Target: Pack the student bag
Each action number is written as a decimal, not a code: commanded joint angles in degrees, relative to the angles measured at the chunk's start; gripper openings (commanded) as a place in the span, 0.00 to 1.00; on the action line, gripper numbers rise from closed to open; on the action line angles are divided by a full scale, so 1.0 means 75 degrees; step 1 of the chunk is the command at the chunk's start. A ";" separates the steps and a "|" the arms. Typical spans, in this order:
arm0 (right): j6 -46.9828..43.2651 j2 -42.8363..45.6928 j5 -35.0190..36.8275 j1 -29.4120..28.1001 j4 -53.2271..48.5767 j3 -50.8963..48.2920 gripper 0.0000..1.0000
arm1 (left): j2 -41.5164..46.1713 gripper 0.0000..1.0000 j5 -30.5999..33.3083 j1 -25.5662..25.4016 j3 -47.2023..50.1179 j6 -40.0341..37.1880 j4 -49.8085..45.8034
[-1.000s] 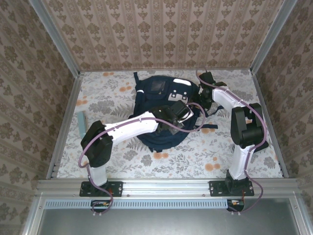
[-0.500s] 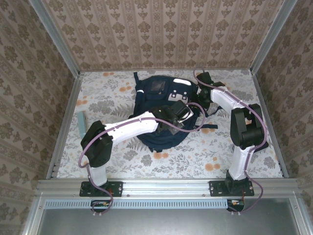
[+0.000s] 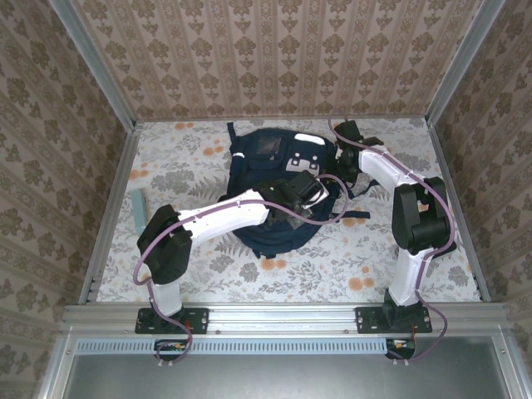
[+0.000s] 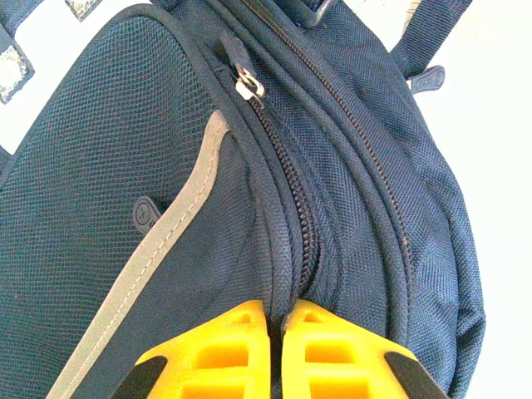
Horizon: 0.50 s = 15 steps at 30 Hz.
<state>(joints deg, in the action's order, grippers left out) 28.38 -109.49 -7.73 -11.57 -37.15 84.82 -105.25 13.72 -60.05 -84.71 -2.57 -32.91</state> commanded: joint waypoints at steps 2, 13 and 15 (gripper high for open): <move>-0.0143 -0.0035 0.0235 0.0021 -0.0181 0.0202 0.09 | 0.0321 0.08 0.0231 0.0123 0.0103 0.0330 0.0017; 0.0096 0.1547 -0.1354 0.0023 0.1188 -0.1650 0.00 | 0.0291 0.05 -0.0077 0.0306 0.0140 0.0907 0.0201; 0.0266 0.1910 -0.1935 0.0016 0.1580 -0.2181 0.00 | 0.0361 0.05 -0.0222 0.0377 0.0228 0.1051 0.0379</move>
<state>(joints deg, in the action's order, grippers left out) 28.75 -99.88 -14.20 -11.51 -27.24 72.71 -105.14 11.75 -59.40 -84.05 1.06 -32.53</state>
